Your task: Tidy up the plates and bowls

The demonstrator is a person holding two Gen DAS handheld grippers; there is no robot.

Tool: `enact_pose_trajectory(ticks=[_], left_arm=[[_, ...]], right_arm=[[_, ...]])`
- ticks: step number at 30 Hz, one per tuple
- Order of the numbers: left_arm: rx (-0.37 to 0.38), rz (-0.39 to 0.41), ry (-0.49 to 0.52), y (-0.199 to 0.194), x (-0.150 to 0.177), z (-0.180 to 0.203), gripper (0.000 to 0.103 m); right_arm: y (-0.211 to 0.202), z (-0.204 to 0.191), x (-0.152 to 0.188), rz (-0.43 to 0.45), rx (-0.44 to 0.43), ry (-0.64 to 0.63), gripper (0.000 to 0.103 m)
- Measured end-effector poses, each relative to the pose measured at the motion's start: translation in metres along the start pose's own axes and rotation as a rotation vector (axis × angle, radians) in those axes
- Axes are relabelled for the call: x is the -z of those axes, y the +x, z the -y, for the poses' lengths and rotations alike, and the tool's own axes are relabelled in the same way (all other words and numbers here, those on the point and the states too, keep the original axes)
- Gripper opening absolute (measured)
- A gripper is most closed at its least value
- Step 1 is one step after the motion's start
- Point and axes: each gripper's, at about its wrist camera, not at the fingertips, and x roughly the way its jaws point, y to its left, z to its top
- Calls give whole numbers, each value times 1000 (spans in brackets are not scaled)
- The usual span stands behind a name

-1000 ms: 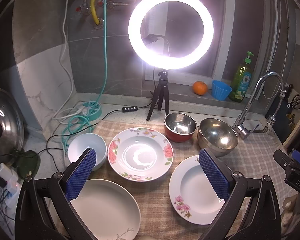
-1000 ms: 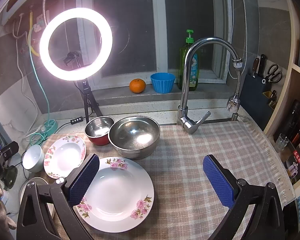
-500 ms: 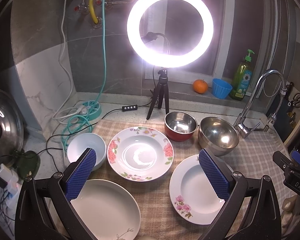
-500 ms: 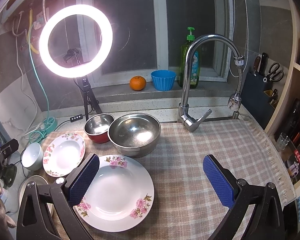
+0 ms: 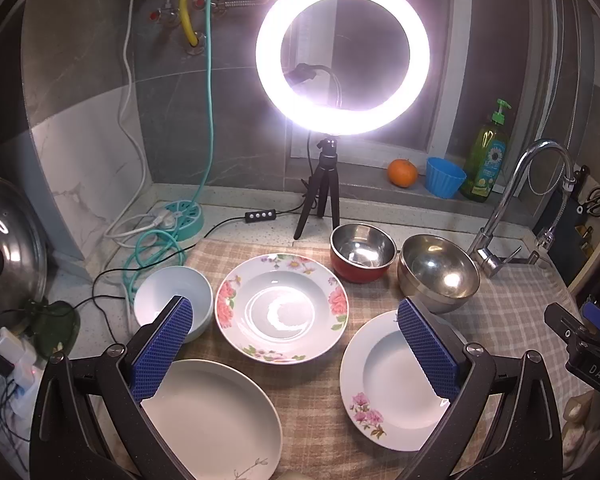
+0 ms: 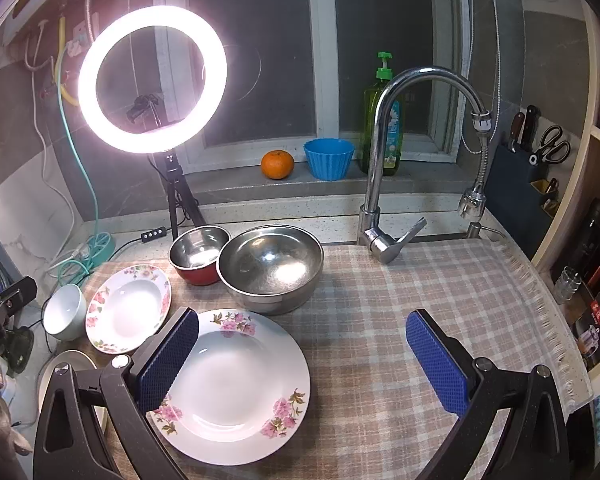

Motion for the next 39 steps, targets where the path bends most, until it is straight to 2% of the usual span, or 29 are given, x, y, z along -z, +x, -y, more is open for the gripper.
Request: enact_pose_trajectory(ticks=[39], left_arm=[[7, -2, 15, 2, -2, 5, 102]], right_arm=[[3, -3, 4, -18, -5, -11, 102]])
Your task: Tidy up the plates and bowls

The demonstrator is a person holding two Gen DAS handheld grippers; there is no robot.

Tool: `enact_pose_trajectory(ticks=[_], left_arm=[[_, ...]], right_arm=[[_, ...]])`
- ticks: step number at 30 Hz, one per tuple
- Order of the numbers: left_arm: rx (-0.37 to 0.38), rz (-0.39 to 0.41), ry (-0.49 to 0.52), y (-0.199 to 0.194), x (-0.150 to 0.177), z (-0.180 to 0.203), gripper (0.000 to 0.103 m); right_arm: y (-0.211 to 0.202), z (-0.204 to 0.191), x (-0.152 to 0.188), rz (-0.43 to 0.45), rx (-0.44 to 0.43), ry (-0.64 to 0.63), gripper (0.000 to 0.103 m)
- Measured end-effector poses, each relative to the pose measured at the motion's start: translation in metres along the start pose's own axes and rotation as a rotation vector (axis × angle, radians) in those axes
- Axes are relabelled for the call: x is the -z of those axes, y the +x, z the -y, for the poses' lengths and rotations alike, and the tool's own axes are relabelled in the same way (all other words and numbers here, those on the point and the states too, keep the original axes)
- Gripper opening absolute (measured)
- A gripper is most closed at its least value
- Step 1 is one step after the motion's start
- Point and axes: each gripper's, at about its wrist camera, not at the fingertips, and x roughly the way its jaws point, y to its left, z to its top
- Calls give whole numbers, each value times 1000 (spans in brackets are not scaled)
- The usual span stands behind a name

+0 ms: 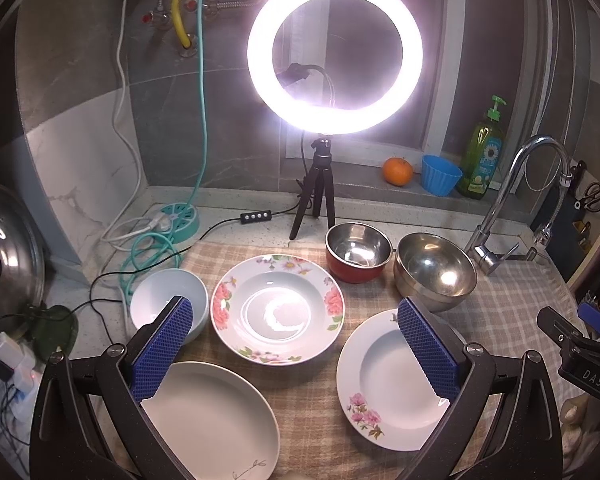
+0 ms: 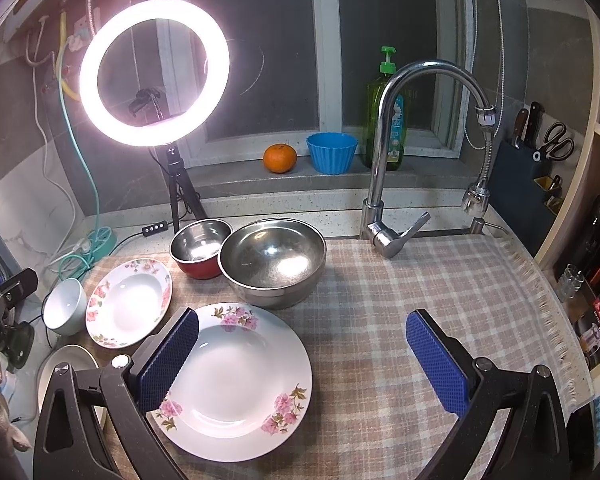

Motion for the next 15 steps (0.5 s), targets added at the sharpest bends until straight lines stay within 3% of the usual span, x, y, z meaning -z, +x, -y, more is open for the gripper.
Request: enact_pose_trajectory(ticks=[15], left_arm=[[10, -39, 15, 12, 9, 5, 100]], right_arm=[[15, 4, 6, -33, -47, -3, 102]])
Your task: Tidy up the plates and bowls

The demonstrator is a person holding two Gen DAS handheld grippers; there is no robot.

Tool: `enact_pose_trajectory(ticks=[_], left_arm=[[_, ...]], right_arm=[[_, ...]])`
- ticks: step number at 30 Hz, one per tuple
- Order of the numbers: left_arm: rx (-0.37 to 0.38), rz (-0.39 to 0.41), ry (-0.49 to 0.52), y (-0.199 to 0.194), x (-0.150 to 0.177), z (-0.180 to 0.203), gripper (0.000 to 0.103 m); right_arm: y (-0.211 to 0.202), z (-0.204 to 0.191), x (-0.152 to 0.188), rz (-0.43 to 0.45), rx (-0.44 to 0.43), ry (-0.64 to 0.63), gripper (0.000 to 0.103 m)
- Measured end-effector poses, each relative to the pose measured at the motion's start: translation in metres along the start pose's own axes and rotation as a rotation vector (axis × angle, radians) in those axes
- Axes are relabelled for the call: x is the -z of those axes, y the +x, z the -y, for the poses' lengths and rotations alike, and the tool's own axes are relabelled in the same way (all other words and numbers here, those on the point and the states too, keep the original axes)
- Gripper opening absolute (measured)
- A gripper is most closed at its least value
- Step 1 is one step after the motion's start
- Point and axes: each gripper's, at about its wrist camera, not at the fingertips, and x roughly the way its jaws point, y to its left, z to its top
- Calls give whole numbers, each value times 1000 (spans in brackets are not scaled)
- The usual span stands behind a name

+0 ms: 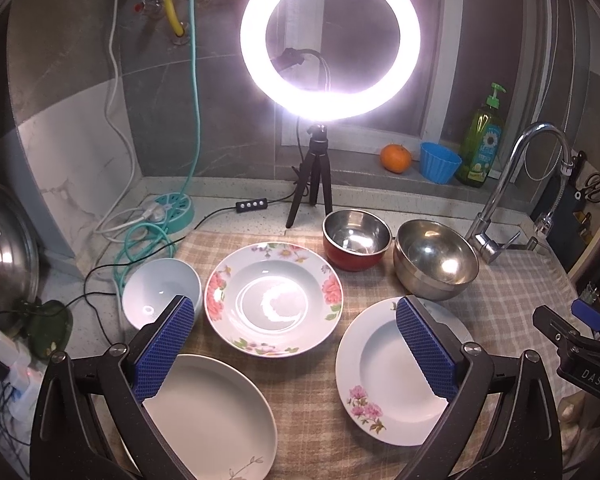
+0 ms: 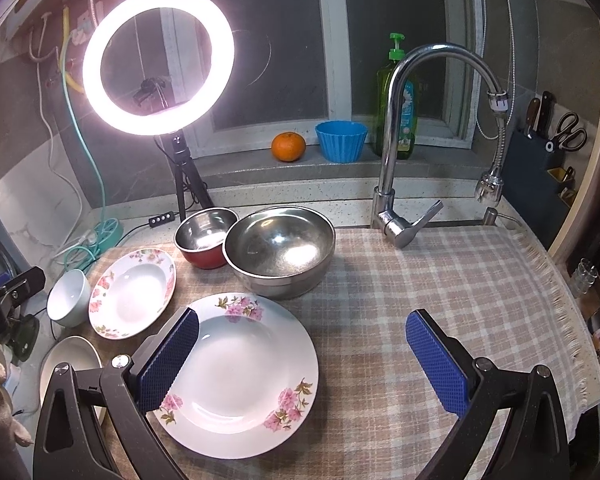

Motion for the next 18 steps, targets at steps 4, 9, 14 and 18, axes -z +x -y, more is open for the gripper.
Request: enact_pose_trajectory(ticks=[4, 9, 14, 18], left_arm=[[20, -32, -10, 7, 4, -2, 95], [53, -93, -44, 21, 10, -7, 94], [121, -204, -78, 43, 23, -7, 76], [178, -302, -125, 61, 37, -7, 68]], right_arm=[[7, 3, 3, -23, -22, 5, 102], [18, 6, 8, -69, -53, 4, 88], [39, 14, 18, -158, -101, 43, 65], [60, 24, 28, -239, -149, 92, 51]])
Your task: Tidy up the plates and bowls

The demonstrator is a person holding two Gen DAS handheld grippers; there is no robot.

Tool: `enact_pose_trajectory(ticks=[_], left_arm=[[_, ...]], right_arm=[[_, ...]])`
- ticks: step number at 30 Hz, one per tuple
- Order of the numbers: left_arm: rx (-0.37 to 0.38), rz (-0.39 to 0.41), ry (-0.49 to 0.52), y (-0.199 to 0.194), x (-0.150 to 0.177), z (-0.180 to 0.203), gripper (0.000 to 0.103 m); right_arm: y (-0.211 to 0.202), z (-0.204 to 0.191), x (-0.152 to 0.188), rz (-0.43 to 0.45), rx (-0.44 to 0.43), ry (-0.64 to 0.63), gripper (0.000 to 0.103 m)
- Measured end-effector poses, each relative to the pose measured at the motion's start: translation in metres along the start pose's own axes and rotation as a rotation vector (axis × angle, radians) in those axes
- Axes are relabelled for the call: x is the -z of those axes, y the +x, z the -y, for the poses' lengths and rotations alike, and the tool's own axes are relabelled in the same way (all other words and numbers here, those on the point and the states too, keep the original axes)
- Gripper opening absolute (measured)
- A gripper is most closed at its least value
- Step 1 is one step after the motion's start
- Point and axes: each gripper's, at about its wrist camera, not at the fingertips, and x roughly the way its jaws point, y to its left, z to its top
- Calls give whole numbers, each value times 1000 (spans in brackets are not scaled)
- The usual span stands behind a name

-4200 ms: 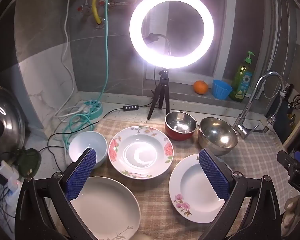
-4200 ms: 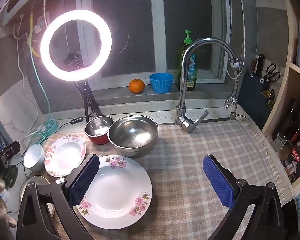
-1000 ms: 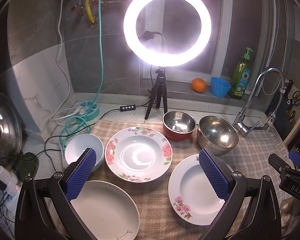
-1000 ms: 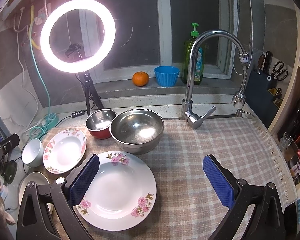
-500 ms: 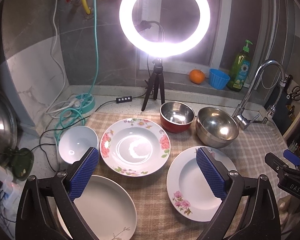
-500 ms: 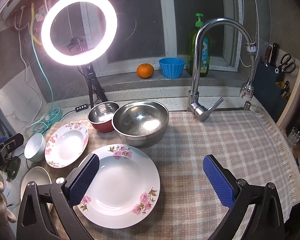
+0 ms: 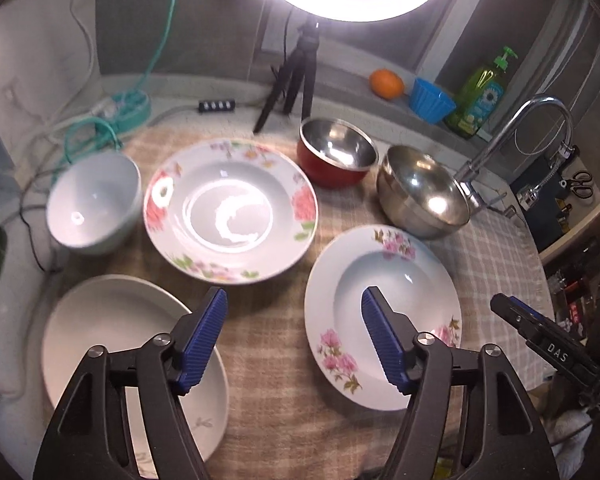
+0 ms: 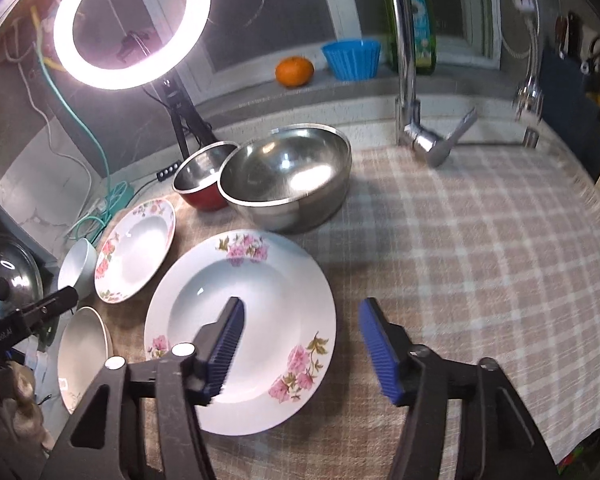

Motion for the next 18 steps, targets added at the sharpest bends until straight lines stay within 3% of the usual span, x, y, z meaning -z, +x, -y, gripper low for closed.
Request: enact_pose_trajectory(ticks=[3, 4, 18], left_arm=[[19, -44, -8, 10, 5, 0, 63], [31, -62, -11, 13, 7, 1, 55], [74, -199, -57, 55, 9, 3, 42]], right_arm=[[12, 8, 2, -41, -21, 20, 50], [16, 11, 2, -53, -31, 30, 49], [56, 33, 0, -193, -120, 131, 35]])
